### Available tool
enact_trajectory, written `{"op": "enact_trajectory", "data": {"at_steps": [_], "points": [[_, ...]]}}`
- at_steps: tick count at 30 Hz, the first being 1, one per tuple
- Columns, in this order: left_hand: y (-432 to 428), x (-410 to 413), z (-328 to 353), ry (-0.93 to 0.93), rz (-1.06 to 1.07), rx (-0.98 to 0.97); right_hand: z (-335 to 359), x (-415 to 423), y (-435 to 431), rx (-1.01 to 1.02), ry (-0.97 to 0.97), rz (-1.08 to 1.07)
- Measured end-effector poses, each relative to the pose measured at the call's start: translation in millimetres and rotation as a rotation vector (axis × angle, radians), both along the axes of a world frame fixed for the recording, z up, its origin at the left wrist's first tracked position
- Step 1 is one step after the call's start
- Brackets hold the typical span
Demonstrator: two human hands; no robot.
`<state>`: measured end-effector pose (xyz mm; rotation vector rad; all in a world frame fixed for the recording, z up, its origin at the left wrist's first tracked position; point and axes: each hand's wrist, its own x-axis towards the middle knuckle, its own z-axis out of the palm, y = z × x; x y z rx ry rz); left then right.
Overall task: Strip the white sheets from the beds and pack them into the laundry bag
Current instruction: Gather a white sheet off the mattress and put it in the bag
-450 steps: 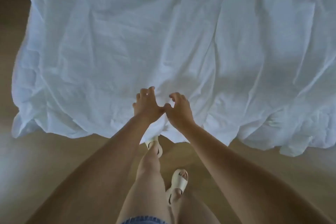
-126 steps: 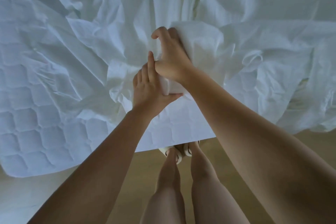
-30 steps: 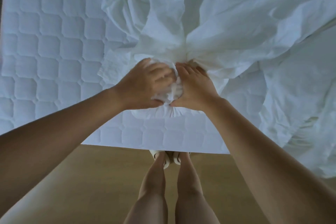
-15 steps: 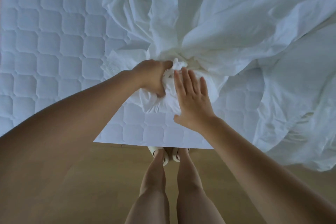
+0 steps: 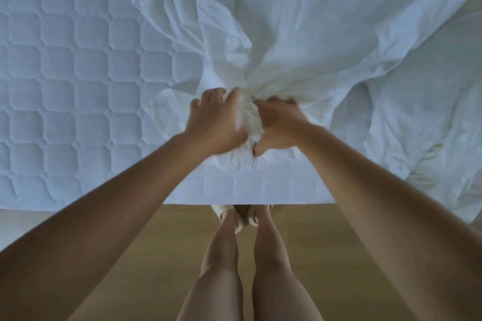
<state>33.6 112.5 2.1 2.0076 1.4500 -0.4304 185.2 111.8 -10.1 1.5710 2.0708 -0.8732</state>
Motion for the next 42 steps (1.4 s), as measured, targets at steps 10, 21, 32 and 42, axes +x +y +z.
{"op": "enact_trajectory", "data": {"at_steps": [10, 21, 32, 42], "points": [[-8.1, -10.2, -37.7, -0.131, -0.616, 0.652, 11.8, 19.8, 21.9, -0.250, 0.182, -0.378], [62.4, 92.9, 12.9, 0.022, -0.605, -0.194, 35.6, 47.9, -88.3, 0.179, 0.089, -0.478], [70.5, 57.7, -13.7, -0.239, -0.207, 0.210, 4.9, 82.0, -1.4, 0.095, 0.072, -0.574], [51.6, 65.9, -43.4, -0.074, -0.487, 0.455, 14.5, 80.4, 29.1, 0.108, 0.002, -0.588]]}}
